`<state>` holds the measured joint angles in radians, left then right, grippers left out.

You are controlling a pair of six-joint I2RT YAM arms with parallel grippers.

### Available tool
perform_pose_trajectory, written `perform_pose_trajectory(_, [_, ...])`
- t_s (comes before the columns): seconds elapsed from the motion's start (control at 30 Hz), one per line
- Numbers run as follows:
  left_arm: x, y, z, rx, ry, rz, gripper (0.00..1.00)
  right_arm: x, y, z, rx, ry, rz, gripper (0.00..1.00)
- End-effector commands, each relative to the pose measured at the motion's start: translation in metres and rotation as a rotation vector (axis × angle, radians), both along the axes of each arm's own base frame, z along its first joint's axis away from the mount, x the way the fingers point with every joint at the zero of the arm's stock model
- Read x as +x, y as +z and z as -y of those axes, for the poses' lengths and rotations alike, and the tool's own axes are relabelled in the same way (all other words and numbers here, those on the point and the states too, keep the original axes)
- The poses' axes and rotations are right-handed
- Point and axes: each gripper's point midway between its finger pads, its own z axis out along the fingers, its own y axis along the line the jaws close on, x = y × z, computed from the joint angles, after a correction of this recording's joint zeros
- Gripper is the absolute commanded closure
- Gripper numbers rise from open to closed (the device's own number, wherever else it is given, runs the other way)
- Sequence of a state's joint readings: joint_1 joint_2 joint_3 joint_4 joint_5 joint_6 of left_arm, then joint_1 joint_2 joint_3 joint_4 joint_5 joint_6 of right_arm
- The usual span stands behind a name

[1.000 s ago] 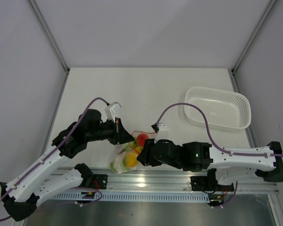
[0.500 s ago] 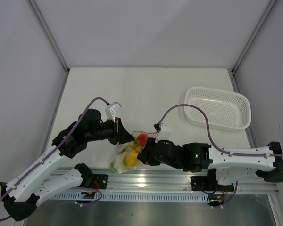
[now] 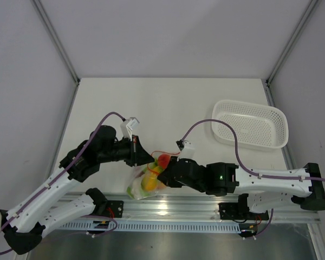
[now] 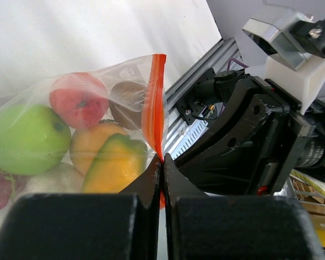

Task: Place the food in the zip-top bag and seal the zipper
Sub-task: Adjust the zipper food storage bag at the center of the board.

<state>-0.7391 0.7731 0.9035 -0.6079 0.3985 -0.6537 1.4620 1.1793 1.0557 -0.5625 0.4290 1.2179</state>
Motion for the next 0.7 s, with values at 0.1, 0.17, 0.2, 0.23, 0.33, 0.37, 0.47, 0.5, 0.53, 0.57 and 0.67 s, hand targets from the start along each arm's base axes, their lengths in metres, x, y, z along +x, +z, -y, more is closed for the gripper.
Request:
perform_pose_trajectory(0.1, [0.000, 0.028, 0.000, -0.065, -0.010, 0.079, 1.00, 0.009, 0.009, -0.005, -0.051, 0.003, 0.058, 1.00])
perform_pose_trajectory(0.17, [0.001, 0.026, -0.004, -0.054, 0.007, 0.081, 0.99, 0.010, 0.015, -0.006, -0.085, 0.038, 0.097, 1.00])
perform_pose_trajectory(0.2, [0.001, 0.026, -0.006, -0.052, 0.018, 0.086, 0.99, 0.010, 0.018, -0.003, -0.124, 0.089, 0.147, 1.00])
perform_pose_trajectory(0.23, [0.003, 0.029, -0.009, -0.054, 0.041, 0.103, 0.99, 0.008, 0.030, -0.007, -0.114, 0.126, 0.168, 1.00])
perform_pose_trajectory(0.33, [0.007, 0.028, -0.017, -0.043, 0.091, 0.120, 0.99, 0.010, 0.054, -0.006, -0.155, 0.214, 0.269, 1.00])
perform_pose_trajectory(0.37, [0.006, 0.030, -0.020, -0.043, 0.100, 0.126, 0.99, 0.011, 0.058, -0.002, -0.183, 0.237, 0.283, 1.00])
perform_pose_trajectory(0.47, [0.009, 0.030, -0.026, -0.032, 0.138, 0.134, 0.93, 0.014, 0.079, -0.003, -0.226, 0.325, 0.343, 1.00])
perform_pose_trajectory(0.5, [0.009, 0.027, -0.029, -0.019, 0.151, 0.129, 0.71, 0.015, 0.083, -0.003, -0.240, 0.346, 0.354, 1.00])
perform_pose_trajectory(0.53, [0.012, 0.028, -0.034, -0.007, 0.183, 0.138, 0.58, 0.016, 0.081, -0.006, -0.286, 0.385, 0.373, 1.00])
perform_pose_trajectory(0.57, [0.013, 0.026, -0.038, 0.006, 0.200, 0.137, 0.34, 0.015, 0.094, -0.002, -0.301, 0.411, 0.379, 1.00])
perform_pose_trajectory(0.67, [0.017, 0.022, -0.053, 0.048, 0.267, 0.160, 0.07, 0.013, 0.099, 0.002, -0.418, 0.492, 0.401, 1.00])
